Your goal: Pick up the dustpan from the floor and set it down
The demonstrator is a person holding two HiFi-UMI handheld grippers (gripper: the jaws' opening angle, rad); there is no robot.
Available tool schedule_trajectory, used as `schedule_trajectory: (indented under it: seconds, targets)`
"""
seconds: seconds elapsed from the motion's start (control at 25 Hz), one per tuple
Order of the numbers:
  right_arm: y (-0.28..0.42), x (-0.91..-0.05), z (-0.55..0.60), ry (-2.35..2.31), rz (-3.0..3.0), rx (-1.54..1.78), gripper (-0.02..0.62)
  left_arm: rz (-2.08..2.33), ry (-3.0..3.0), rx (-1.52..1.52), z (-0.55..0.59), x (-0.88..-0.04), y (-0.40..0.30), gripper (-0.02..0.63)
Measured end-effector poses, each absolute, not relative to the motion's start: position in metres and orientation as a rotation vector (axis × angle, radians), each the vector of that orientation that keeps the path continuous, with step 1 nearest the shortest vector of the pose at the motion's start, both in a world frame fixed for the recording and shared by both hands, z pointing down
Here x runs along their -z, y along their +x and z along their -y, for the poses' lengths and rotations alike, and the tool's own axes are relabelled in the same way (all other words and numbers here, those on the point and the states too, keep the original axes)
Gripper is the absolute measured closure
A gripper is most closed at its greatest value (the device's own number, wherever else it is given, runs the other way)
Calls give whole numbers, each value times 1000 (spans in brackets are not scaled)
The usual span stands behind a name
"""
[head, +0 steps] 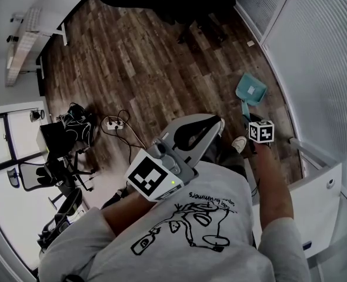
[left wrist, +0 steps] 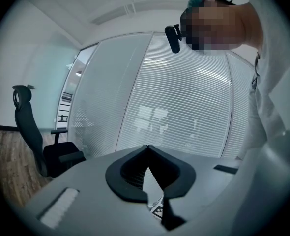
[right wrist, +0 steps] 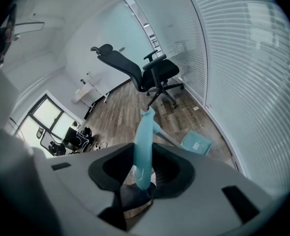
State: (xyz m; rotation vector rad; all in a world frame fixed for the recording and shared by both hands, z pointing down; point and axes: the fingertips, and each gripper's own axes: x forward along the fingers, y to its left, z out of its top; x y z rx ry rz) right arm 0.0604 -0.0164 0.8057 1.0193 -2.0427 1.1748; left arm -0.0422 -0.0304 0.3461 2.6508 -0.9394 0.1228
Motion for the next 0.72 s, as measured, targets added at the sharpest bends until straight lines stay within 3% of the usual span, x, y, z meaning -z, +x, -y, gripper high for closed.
schedule_trajectory:
  seconds: [0.72]
  targets:
    - [76, -759, 23, 1051, 2121, -1094, 489, 909, 2699, -54, 38, -334, -32, 604]
